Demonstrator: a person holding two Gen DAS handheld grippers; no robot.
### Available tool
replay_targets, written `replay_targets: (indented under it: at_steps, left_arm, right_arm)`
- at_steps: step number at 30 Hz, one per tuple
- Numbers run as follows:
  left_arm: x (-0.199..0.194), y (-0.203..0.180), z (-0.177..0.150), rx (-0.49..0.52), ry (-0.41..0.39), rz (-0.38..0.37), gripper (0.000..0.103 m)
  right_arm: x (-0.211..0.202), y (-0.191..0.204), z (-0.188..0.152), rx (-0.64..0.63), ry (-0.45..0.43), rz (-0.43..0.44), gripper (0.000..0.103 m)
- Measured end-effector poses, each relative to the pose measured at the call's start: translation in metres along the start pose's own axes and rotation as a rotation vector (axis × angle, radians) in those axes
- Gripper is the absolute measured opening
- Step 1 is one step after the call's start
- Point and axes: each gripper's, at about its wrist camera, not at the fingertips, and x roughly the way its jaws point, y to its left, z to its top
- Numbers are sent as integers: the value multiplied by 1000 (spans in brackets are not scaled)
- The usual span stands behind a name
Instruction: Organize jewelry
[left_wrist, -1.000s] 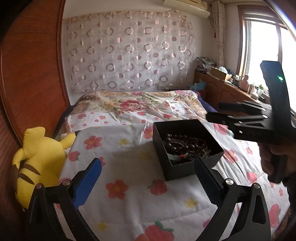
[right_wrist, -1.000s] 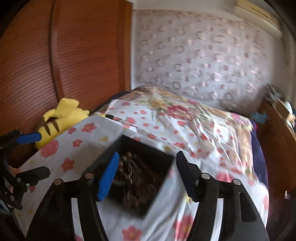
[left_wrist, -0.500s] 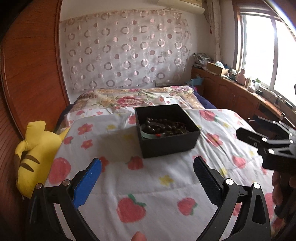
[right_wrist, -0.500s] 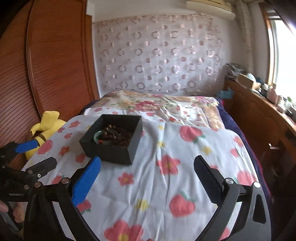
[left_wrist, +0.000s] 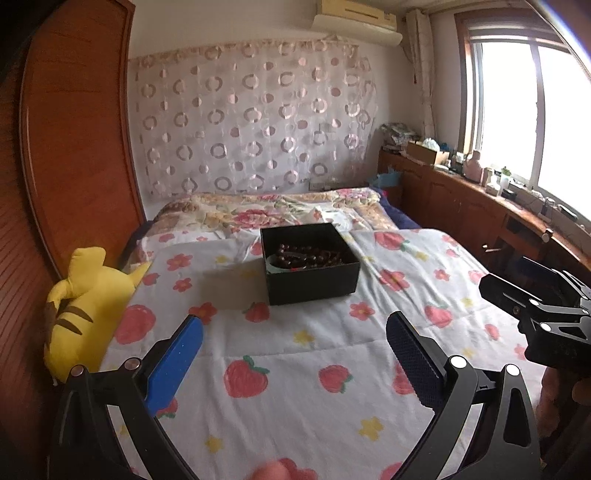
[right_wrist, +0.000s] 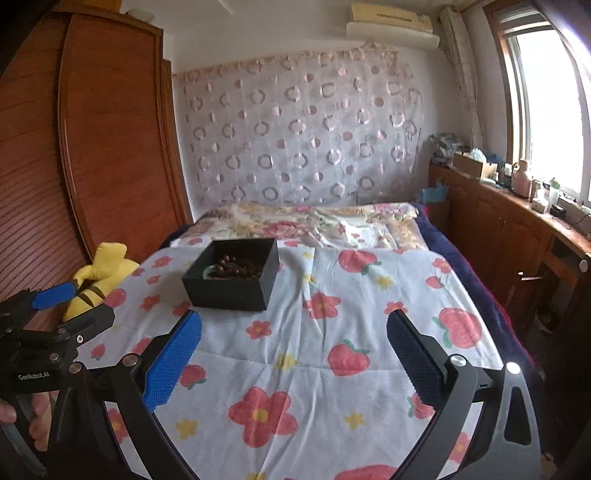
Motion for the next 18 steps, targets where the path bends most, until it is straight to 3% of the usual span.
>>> replay_targets:
  at_steps: [18]
  left_arm:
    - [-72,-1,12,-32,-153,49,96]
  right_arm:
    - [-67,7,10,-8,-120,-29,101]
